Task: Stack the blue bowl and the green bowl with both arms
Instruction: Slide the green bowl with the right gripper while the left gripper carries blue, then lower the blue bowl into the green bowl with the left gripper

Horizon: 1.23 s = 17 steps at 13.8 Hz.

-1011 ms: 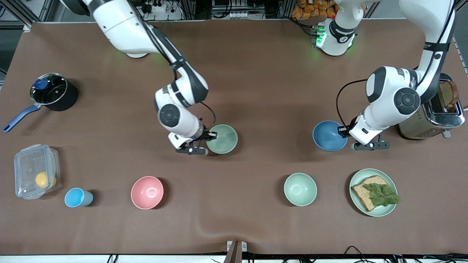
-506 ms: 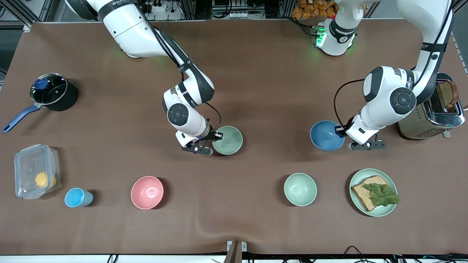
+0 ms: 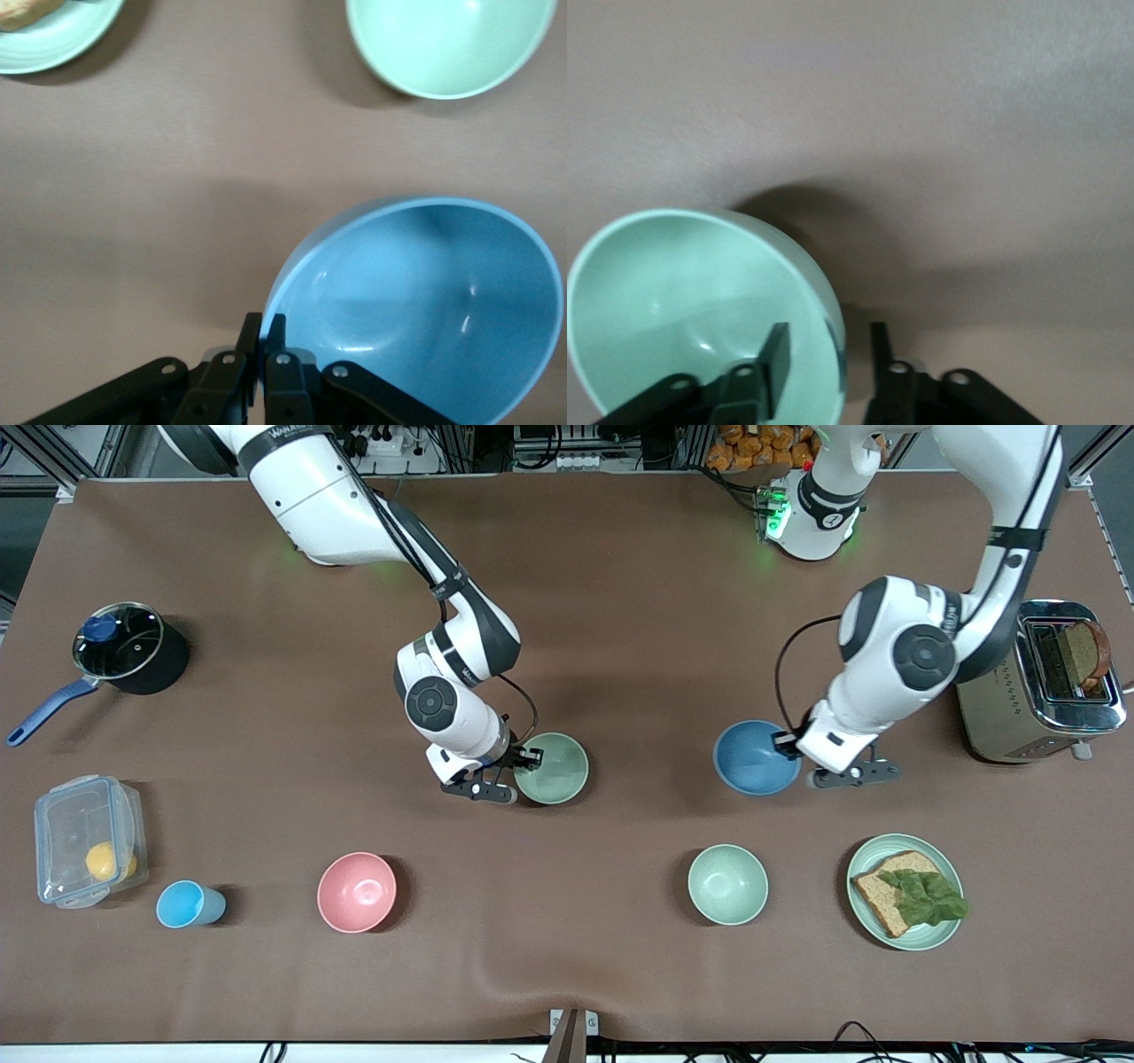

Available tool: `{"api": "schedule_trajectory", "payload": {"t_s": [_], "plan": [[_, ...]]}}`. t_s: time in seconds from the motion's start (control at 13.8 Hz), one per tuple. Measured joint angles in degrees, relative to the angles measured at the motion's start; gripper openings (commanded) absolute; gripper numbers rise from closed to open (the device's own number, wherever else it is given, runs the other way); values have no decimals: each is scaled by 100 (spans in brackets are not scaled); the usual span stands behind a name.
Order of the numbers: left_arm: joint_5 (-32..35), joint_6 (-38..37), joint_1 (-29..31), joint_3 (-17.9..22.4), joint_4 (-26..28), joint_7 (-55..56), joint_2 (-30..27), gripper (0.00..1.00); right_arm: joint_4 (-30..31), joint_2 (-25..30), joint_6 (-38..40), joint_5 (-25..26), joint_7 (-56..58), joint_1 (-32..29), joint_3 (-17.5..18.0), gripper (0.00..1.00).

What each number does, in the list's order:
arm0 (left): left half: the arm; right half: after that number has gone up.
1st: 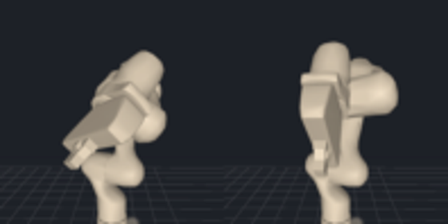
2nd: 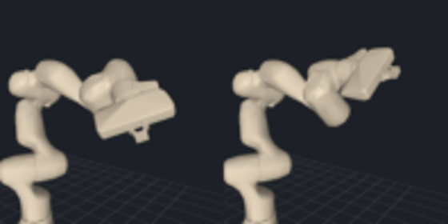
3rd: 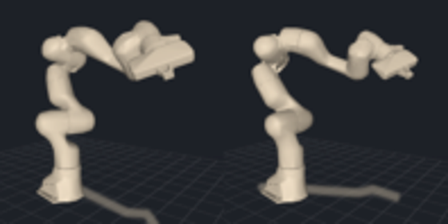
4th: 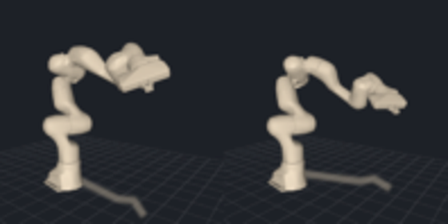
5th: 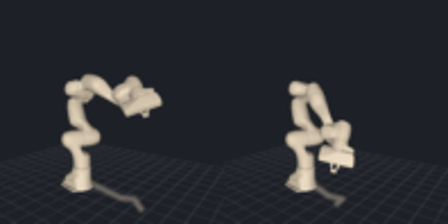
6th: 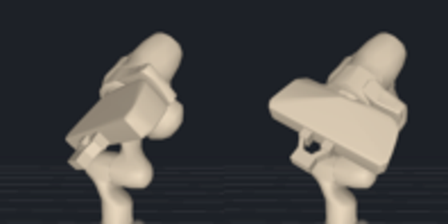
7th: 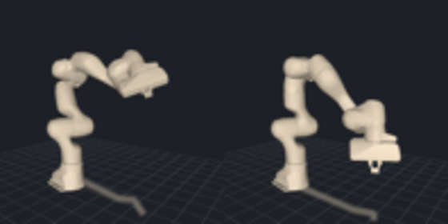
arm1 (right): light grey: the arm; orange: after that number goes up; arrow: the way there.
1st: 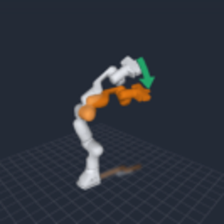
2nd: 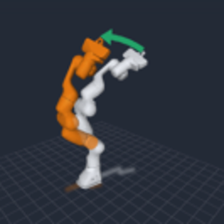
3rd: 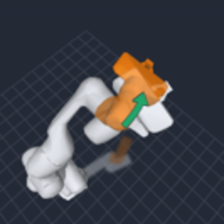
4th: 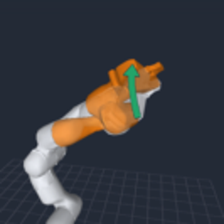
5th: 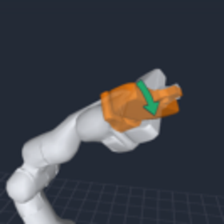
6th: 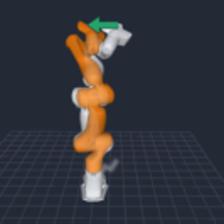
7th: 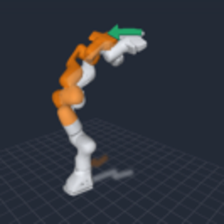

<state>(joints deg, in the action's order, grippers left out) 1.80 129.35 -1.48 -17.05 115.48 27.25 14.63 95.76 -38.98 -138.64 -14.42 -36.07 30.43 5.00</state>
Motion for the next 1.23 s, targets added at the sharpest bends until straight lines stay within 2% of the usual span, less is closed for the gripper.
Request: {"api": "schedule_trajectory", "payload": {"t_s": [0.22, 0.43, 0.72, 0.94, 1.23], "plan": [[0, -189, -279, -3, -256, 548, 57, 0, -101, 194, 158, -7, -184, -47, -63, 100], [-107, -208, -619, -6, -473, 1373, 144, 0, -104, 407, 333, -14, -1408, -193, -88, 100], [-158, -209, -1306, -15, -936, 2544, 420, 0, -123, 287, 331, -14, -3293, -265, -107, 100], [-374, -209, -1774, -20, -1360, 3377, 649, 0, -200, 81, 349, -27, -3667, -657, -118, 100], [-391, -210, -2115, -18, -1852, 3993, 1087, 0, -327, -296, 329, -780, -3715, -675, -71, 100]]}}
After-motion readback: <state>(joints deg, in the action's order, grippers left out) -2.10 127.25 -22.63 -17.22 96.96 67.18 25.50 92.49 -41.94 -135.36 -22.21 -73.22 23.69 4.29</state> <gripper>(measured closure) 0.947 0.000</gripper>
